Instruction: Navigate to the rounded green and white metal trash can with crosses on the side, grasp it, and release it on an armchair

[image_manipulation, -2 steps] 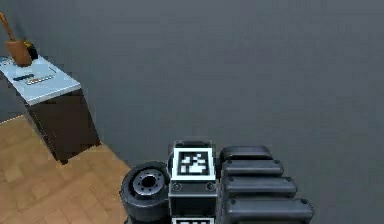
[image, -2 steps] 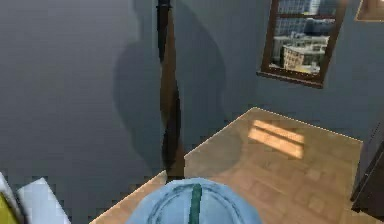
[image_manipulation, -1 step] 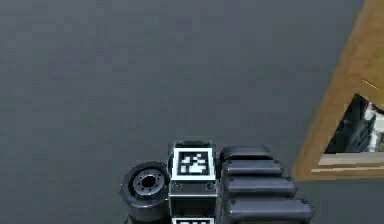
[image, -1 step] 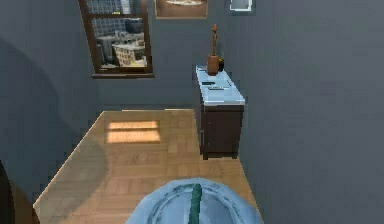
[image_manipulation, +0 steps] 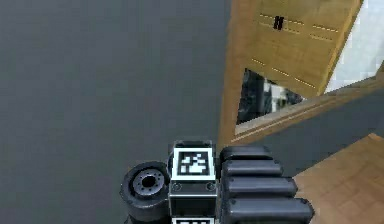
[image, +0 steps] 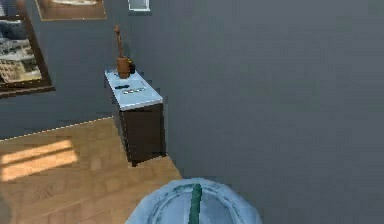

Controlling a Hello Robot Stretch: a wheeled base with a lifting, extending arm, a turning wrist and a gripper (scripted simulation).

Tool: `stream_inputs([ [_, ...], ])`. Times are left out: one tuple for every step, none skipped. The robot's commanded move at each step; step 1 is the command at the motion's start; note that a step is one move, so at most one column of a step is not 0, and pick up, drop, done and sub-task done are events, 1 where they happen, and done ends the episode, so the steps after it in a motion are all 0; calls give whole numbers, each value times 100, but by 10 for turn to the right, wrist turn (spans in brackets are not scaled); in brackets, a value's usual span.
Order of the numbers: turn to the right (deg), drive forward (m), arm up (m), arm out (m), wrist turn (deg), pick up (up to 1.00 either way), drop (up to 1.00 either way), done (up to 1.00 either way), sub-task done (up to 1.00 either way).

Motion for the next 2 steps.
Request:
stream_inputs([
  [-450,0,0,0,0,0,0,0,0],
  [-450,0,0,0,0,0,0,0,0],
])
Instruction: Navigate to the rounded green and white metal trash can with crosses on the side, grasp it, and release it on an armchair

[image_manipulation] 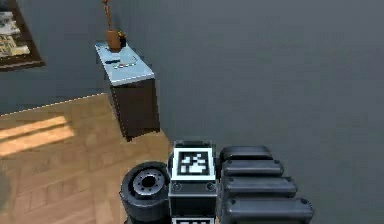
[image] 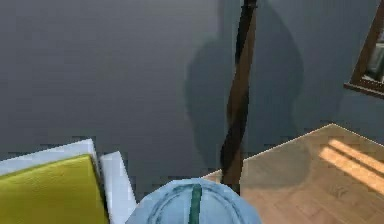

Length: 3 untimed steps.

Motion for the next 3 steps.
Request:
stream_inputs([
  [-450,0,0,0,0,0,0,0,0],
  [-420,0,0,0,0,0,0,0,0],
  [-210,0,0,0,0,0,0,0,0],
])
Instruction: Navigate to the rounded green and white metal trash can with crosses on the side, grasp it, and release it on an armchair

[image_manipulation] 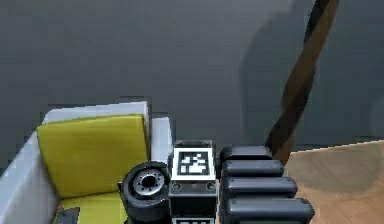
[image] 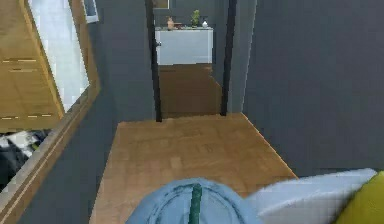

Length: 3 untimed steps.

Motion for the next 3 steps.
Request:
stream_inputs([
  [0,80,0,0,0,0,0,0,0],
  [360,0,0,0,0,0,0,0,0],
  [0,20,0,0,0,0,0,0,0],
])
